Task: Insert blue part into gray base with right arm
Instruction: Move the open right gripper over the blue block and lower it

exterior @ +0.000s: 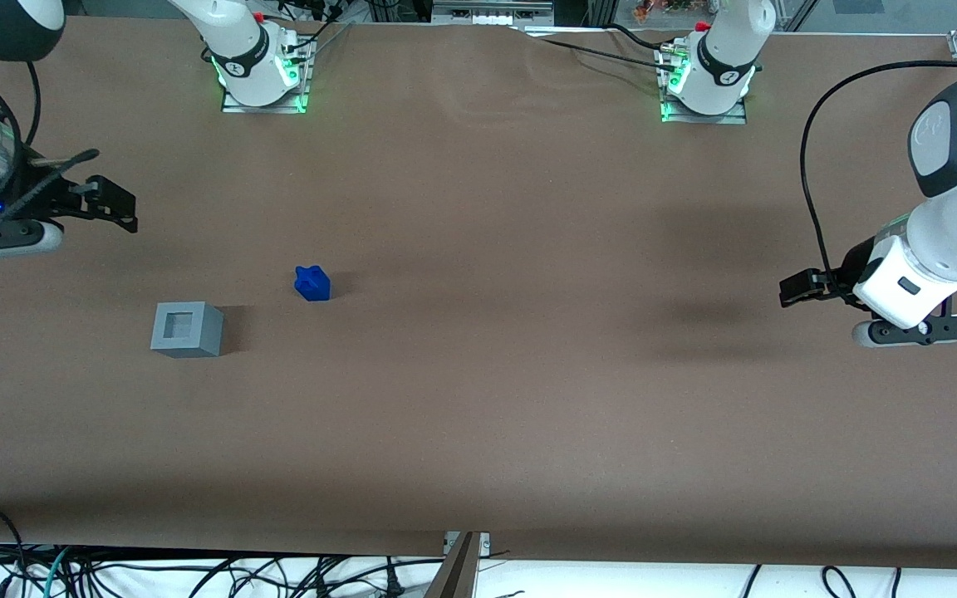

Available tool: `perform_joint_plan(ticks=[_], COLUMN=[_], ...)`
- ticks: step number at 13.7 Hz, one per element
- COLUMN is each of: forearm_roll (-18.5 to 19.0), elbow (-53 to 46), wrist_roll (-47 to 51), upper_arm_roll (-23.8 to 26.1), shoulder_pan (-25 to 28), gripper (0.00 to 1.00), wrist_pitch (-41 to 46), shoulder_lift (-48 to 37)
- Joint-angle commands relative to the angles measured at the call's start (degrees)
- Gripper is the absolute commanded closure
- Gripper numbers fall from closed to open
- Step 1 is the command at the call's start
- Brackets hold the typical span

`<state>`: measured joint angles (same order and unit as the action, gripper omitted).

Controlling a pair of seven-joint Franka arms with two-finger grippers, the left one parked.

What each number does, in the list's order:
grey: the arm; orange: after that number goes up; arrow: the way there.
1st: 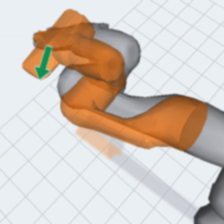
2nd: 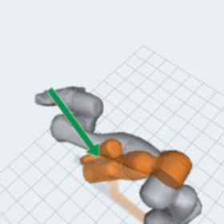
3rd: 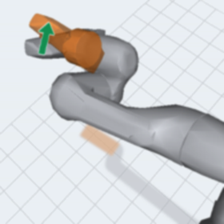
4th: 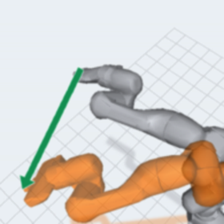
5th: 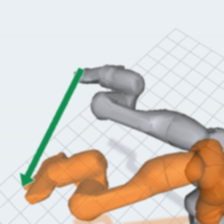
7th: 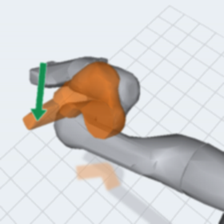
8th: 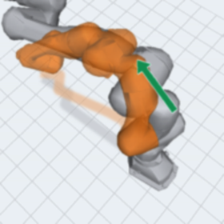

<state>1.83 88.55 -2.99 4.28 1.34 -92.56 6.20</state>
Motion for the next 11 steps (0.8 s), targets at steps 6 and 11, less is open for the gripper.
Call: perform_joint_plan(ticks=[6, 11], forearm_roll=[-1.2, -2.9], elbow=[4.9, 14.7], wrist_roll=[8.8, 15.5], upper_arm_roll=[0.6, 3.0], shoulder_pan=[3.6, 4.5], gripper=[0.01, 0.01], wrist_pitch=[-5.0, -16.2], shoulder_lift=[0.7, 0.6])
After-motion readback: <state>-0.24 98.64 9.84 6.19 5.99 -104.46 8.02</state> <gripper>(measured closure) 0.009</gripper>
